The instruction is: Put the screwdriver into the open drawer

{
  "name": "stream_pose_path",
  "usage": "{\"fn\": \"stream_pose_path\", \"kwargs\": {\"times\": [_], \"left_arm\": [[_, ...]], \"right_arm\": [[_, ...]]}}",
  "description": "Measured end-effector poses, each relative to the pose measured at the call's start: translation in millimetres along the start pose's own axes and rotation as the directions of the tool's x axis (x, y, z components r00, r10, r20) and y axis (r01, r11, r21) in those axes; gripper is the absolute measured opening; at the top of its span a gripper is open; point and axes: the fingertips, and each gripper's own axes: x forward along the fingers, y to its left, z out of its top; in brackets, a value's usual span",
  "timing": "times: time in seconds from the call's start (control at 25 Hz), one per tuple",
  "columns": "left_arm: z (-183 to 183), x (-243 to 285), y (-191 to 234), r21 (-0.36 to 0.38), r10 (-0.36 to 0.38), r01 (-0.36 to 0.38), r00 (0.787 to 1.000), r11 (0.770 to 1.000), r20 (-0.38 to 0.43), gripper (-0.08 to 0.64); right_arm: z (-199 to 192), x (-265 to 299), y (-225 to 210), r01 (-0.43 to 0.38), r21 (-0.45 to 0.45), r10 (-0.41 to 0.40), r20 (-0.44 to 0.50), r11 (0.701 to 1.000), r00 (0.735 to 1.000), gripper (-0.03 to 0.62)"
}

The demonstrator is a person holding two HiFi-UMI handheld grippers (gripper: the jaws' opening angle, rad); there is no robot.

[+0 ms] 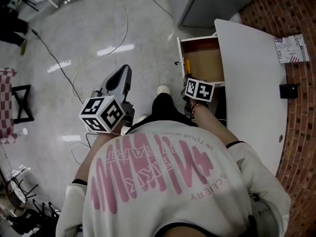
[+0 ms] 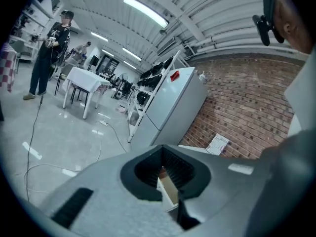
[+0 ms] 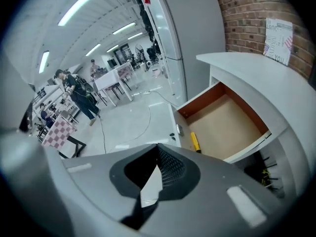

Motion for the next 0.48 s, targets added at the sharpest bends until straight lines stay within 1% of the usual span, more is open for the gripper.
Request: {"fn": "stream_pose_path", "kwargs": {"times": [0.16,0.28,0.36,0.48], "left_arm": [[11.5,-21.6,-19.4,0.042,-0.053,0.052,0.998,0.998,0.027,0.003],[22.8,-34.3,-27.4,0.058,-0.079,0.076,0.995,0.995,0.054,0.003],[31.9,-42.7,-33.8,0.066,-0.094,0.089,0.993,0.994,0.074,0.003],[46.8,-58.0,-46.7,0.076,-0.131,0.123,0.985,0.989,0.111,0.003]], "right_arm": [[10.1,-32.5,51.1,-0.09,-0.05,0.094,0.073,0.995,0.993,0.009],[23.9,-55.3,85.8,-0.148,-0.059,0.155,0.141,0.987,0.978,0.009],[35.2,-75.2,105.3,-0.188,-0.061,0.197,0.196,0.98,0.961,0.009],[53.4,-109.3,130.7,-0.247,-0.089,0.262,0.276,0.965,0.925,0.009]]}}
